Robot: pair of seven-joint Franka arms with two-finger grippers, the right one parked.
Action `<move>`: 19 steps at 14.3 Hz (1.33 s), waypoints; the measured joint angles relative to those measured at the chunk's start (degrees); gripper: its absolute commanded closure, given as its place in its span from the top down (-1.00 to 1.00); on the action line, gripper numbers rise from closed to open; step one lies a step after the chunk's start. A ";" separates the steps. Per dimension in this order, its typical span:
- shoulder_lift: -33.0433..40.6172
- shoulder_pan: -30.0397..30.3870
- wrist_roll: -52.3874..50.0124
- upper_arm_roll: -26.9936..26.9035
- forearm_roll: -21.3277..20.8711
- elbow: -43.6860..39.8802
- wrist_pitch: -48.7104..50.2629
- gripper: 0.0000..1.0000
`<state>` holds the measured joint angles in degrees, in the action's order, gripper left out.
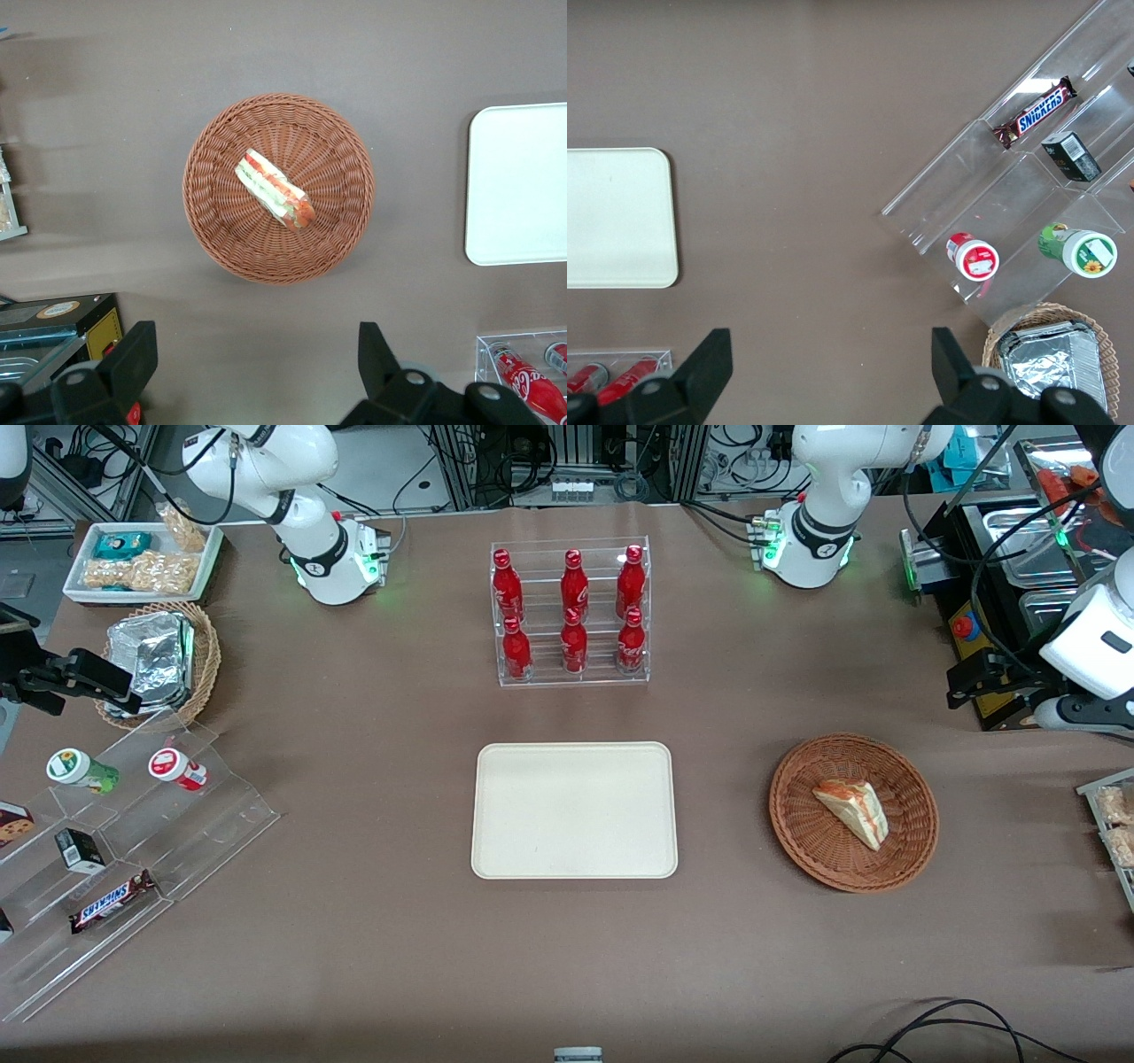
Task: Place sandwich from basket to tray
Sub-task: 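Move the left gripper from rest toward the wicker basket, then lower the open left gripper over the wrapped sandwich and close on it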
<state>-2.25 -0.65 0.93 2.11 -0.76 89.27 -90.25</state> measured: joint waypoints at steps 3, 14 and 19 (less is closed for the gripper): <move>0.00 -0.01 0.01 0.00 0.02 -0.14 0.15 1.00; -4.44 0.01 0.01 -0.17 -0.01 3.10 0.54 1.00; -12.11 -0.03 -4.27 -0.28 -0.50 9.92 -13.63 1.00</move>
<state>-14.36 -0.68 -3.35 1.83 -1.26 99.19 -103.88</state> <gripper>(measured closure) 0.000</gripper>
